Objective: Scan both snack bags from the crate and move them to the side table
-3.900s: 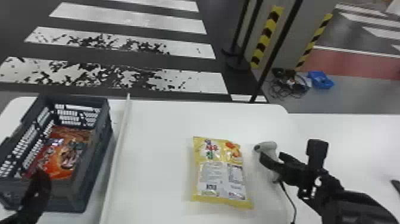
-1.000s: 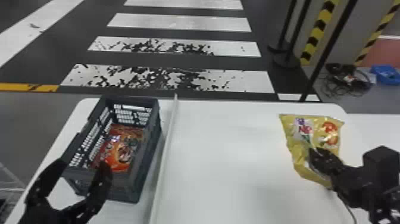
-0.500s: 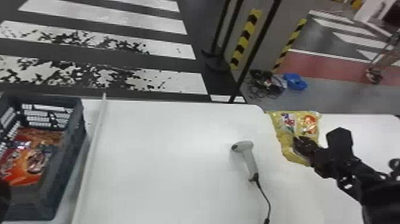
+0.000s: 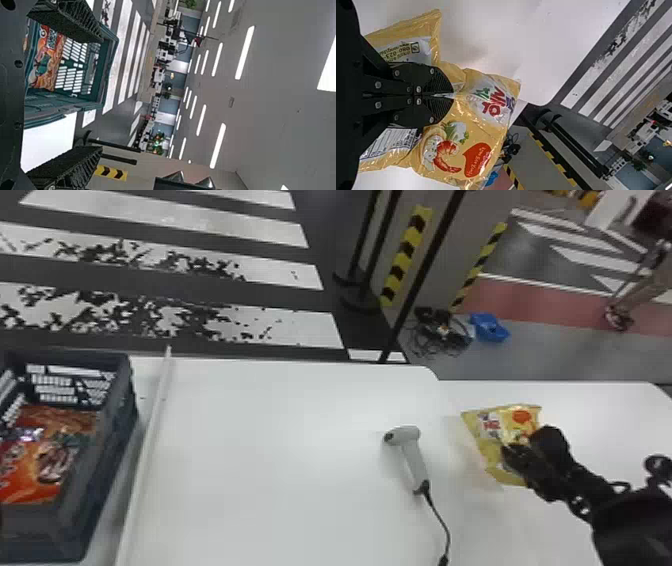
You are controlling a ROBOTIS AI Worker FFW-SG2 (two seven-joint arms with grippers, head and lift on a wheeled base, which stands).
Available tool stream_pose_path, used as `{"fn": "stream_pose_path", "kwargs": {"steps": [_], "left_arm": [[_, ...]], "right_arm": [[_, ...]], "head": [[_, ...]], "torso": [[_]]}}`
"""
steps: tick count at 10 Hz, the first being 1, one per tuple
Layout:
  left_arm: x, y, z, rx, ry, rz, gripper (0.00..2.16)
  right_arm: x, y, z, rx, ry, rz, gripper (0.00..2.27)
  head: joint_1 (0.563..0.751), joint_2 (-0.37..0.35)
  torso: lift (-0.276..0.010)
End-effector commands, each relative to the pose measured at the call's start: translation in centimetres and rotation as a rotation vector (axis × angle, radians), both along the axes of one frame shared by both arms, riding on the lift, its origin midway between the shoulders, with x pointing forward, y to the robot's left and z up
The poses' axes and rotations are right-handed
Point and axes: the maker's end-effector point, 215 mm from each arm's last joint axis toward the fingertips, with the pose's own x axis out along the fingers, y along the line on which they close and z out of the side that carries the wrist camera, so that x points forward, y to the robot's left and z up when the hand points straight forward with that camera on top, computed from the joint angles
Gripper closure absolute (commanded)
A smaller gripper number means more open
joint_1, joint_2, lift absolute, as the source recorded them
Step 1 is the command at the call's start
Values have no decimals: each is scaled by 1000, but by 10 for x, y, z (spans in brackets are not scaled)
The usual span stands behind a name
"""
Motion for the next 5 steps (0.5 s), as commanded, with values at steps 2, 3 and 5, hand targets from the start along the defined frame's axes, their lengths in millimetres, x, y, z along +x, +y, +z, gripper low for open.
{"fn": "stream_pose_path", "kwargs": {"steps": [2,3,5], "left_arm": [[5,6,-3,-5,-6,4,29],[8,7,-4,-5,-6,5,29],[10,6,-3,-7,-11,1,29]], "right_arm": [[12,-20,-16,-49,40,-2,2240],[19,-24,-12,-65,33,4,2240],[11,-53,-14,-92,60,-102,751]], "head": [[695,-350],[695,-350],[695,-350]], "torso": [[-95],[-95],[-95]]}}
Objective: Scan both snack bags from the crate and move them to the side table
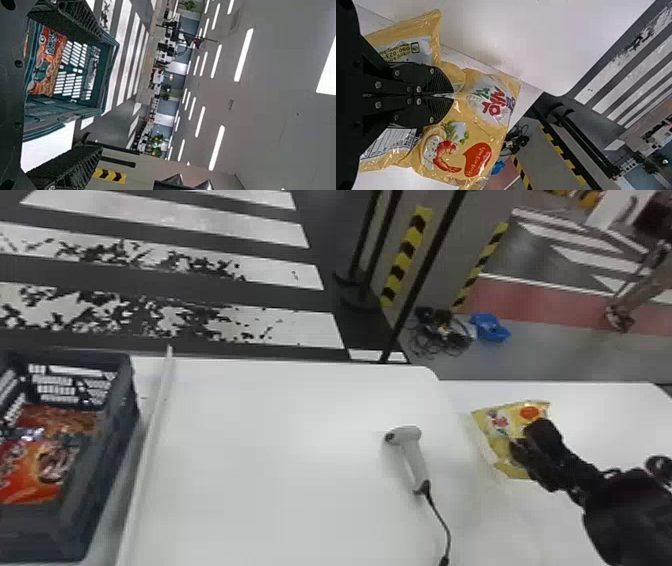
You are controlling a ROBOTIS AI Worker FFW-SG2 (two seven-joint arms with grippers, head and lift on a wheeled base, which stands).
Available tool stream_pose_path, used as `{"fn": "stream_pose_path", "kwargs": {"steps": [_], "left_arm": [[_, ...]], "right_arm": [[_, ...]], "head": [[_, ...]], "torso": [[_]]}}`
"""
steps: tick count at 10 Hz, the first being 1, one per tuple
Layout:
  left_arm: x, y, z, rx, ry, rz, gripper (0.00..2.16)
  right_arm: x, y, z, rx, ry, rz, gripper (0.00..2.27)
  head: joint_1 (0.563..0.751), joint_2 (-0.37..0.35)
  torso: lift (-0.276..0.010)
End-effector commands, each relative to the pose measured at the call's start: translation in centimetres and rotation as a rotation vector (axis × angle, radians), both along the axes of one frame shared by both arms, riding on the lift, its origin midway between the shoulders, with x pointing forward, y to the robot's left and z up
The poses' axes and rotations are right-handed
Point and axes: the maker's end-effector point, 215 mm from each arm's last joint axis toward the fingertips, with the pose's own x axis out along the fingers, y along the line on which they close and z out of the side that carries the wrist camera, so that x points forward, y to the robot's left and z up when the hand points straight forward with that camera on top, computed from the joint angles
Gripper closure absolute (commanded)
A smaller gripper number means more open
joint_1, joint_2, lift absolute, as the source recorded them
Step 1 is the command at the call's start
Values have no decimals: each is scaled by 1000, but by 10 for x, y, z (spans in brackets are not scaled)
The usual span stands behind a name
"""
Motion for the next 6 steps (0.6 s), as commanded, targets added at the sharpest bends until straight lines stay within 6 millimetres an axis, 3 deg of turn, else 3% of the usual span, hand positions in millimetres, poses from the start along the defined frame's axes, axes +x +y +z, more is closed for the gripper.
{"fn": "stream_pose_path", "kwargs": {"steps": [1,2,4,6], "left_arm": [[3,0,0,-2,-2,1,29],[3,-1,1,-3,-4,0,29],[4,-3,1,-6,-3,-1,29],[4,-4,2,-6,-3,1,29]], "right_arm": [[-6,-10,-2,11,11,-44,-2],[-8,-7,3,25,-6,-45,-2],[-2,16,25,92,-93,-29,12],[1,64,58,274,-213,-62,80]], "head": [[695,-350],[695,-350],[695,-350],[695,-350]], "torso": [[-95],[-95],[-95],[-95]]}}
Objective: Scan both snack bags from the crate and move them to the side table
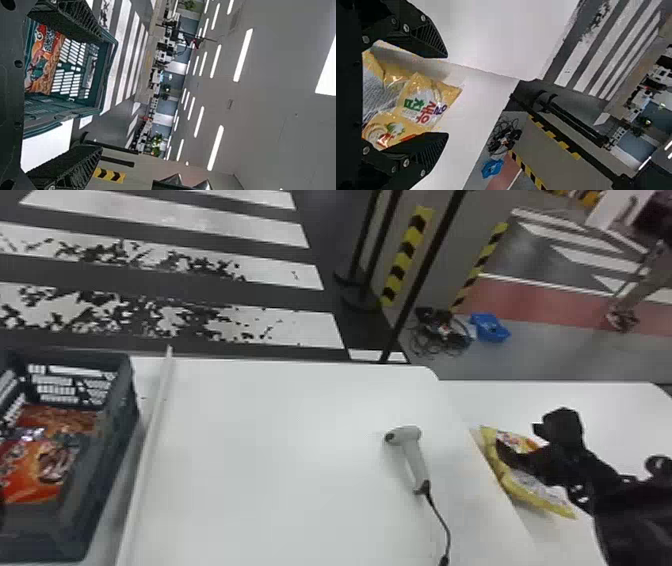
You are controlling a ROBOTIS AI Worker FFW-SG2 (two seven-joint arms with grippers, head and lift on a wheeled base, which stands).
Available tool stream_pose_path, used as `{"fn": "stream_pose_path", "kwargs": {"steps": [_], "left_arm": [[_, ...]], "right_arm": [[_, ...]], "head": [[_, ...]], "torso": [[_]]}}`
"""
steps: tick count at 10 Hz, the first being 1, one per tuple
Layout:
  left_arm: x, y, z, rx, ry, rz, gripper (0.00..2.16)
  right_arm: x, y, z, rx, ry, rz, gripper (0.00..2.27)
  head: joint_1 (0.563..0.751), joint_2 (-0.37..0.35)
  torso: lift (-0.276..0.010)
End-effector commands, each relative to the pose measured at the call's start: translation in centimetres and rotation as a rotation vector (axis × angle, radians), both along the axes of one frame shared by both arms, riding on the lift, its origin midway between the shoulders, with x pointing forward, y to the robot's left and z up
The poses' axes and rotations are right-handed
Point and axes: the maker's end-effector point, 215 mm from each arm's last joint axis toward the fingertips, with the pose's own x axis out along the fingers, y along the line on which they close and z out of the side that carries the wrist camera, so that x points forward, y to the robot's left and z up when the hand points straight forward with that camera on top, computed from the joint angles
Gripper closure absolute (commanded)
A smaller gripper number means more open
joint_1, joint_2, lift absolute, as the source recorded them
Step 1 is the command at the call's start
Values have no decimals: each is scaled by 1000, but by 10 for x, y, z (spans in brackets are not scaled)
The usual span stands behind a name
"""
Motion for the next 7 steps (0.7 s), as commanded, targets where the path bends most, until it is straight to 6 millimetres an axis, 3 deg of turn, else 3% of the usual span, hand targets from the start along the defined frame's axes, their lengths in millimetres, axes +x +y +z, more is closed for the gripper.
{"fn": "stream_pose_path", "kwargs": {"steps": [1,2,5,7], "left_arm": [[0,-4,1,-2,0,-5,29],[1,-8,2,-2,-1,-11,29],[2,-12,4,-3,-3,-18,29],[3,-13,6,-1,-4,-21,29]], "right_arm": [[1,46,19,153,-69,-9,100],[3,78,27,236,-112,-2,103],[1,204,49,475,-257,75,103],[-7,278,70,572,-330,136,103]], "head": [[695,-350],[695,-350],[695,-337],[695,-253]], "torso": [[-95],[-95],[-95],[-95]]}}
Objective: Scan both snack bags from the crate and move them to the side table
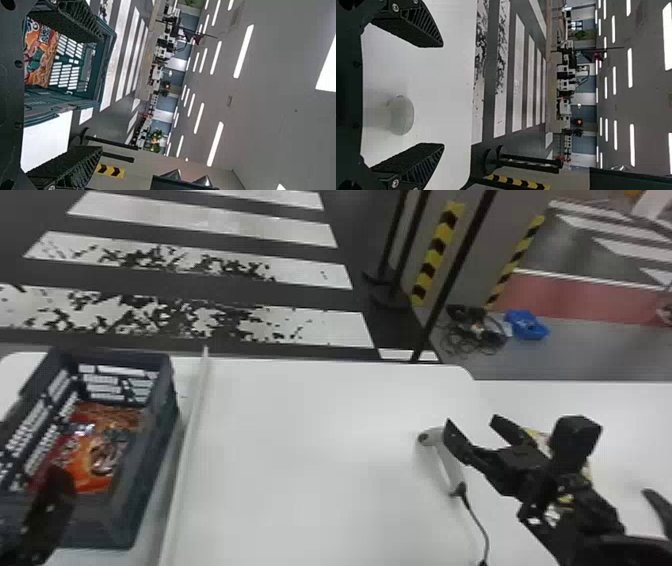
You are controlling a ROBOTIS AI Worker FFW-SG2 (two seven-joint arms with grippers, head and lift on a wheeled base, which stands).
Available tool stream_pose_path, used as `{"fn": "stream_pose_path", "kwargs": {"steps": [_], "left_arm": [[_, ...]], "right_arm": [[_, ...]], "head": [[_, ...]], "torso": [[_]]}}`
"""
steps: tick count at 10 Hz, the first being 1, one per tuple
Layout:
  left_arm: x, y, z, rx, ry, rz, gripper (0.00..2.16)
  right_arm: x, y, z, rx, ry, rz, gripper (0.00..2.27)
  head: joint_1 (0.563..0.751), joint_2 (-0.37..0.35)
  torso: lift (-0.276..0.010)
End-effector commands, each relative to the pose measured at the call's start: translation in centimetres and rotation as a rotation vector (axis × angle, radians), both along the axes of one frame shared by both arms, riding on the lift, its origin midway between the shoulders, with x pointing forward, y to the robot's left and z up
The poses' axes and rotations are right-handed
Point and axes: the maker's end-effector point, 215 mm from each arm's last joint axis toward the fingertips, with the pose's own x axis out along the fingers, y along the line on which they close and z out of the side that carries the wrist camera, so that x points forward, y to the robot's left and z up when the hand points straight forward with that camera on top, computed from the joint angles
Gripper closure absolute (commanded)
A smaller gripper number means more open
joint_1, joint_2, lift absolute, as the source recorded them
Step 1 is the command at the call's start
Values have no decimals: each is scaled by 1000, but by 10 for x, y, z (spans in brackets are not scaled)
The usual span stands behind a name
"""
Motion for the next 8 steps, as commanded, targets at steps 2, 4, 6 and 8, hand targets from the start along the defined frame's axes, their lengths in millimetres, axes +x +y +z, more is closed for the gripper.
{"fn": "stream_pose_path", "kwargs": {"steps": [2,4,6,8], "left_arm": [[1,-2,0,3,4,-6,29],[2,-4,3,26,6,-11,29],[0,-8,8,37,8,-14,29],[-6,-11,14,57,3,-13,29]], "right_arm": [[-14,77,23,101,-103,60,107],[-39,121,44,145,-233,92,107],[-68,144,62,139,-344,98,107],[-88,149,73,152,-419,77,107]], "head": [[695,-157],[695,-75],[695,-30],[695,-2]], "torso": [[-95],[-95],[-95],[-95]]}}
